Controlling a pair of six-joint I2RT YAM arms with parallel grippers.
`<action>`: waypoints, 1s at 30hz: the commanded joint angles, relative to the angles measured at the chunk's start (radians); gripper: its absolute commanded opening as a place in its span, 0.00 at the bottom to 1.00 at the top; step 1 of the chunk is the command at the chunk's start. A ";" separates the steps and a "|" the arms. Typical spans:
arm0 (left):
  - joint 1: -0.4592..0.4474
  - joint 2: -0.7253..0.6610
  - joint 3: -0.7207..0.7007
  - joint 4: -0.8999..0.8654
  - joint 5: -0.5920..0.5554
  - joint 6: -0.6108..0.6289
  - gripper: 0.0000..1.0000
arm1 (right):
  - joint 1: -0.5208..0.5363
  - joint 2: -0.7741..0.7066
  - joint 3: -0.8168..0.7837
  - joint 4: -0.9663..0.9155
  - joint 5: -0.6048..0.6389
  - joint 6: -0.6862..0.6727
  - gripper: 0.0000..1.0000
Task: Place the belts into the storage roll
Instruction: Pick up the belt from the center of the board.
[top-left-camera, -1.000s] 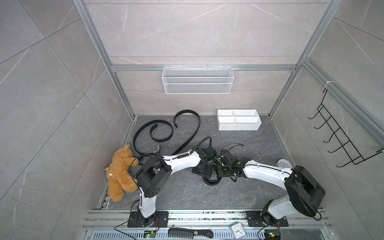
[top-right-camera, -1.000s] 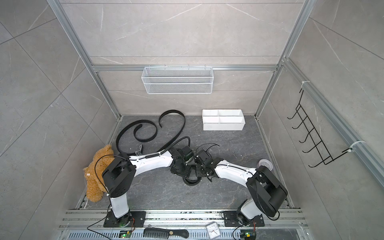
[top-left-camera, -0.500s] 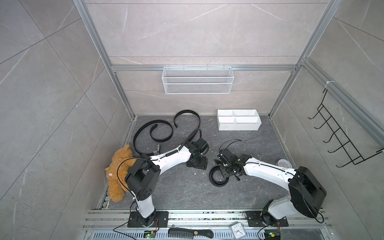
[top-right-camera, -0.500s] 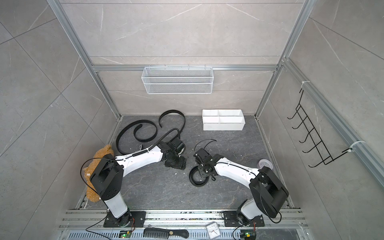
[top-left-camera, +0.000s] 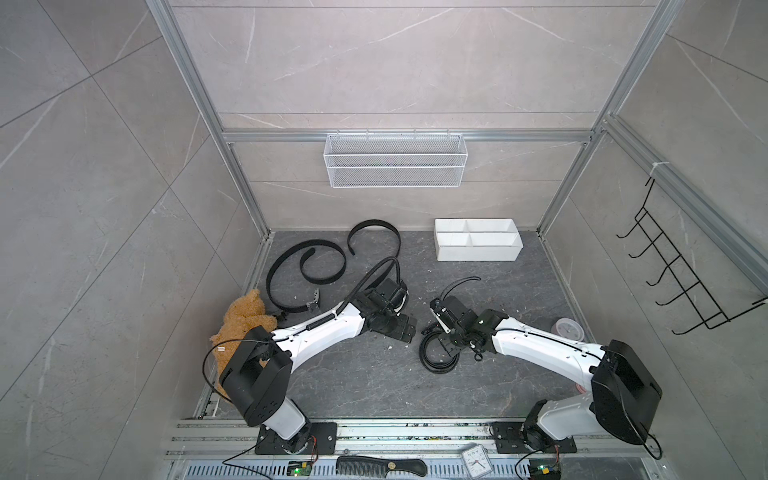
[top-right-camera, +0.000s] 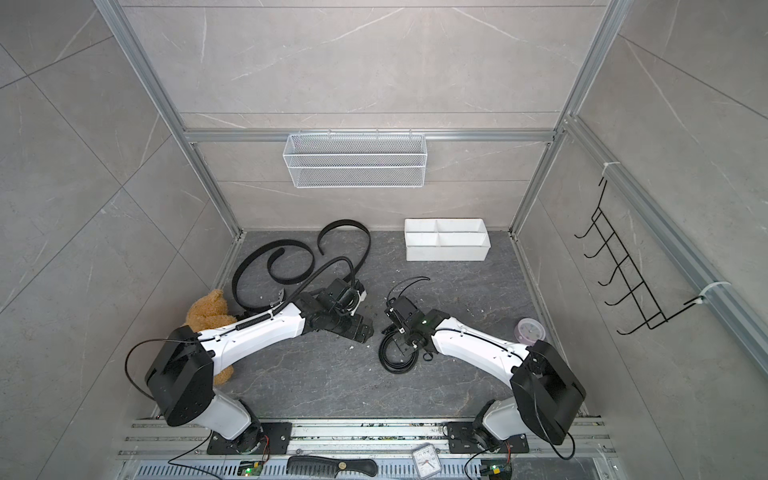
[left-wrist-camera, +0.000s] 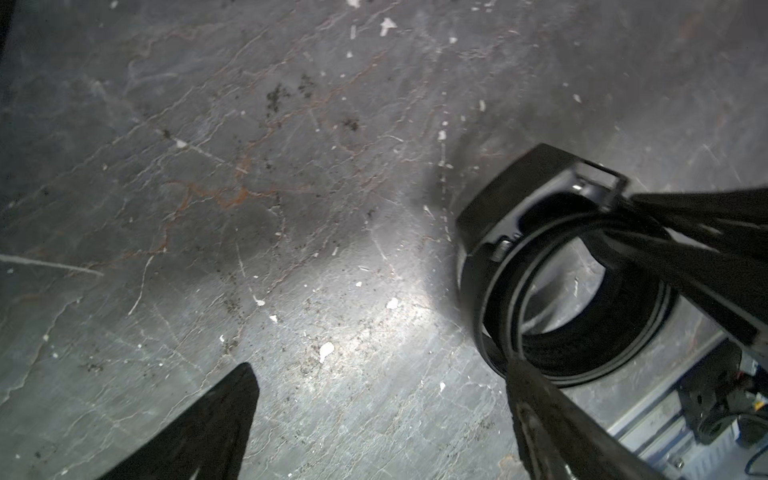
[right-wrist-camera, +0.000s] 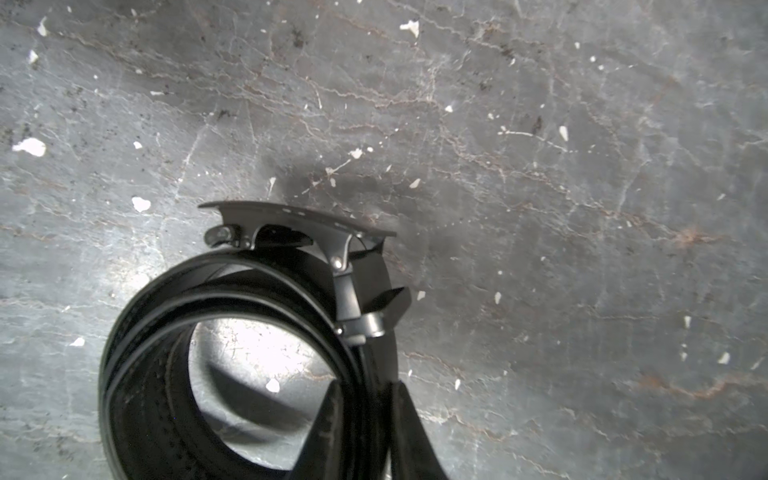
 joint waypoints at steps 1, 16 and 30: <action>-0.060 -0.023 -0.023 0.103 0.026 0.160 1.00 | 0.005 0.006 0.051 0.035 -0.044 -0.015 0.00; -0.123 0.008 -0.151 0.397 -0.235 0.151 1.00 | 0.006 -0.046 0.056 0.026 -0.153 -0.020 0.00; -0.034 0.001 -0.282 0.627 0.027 0.086 1.00 | 0.007 -0.128 0.018 0.036 -0.203 -0.018 0.00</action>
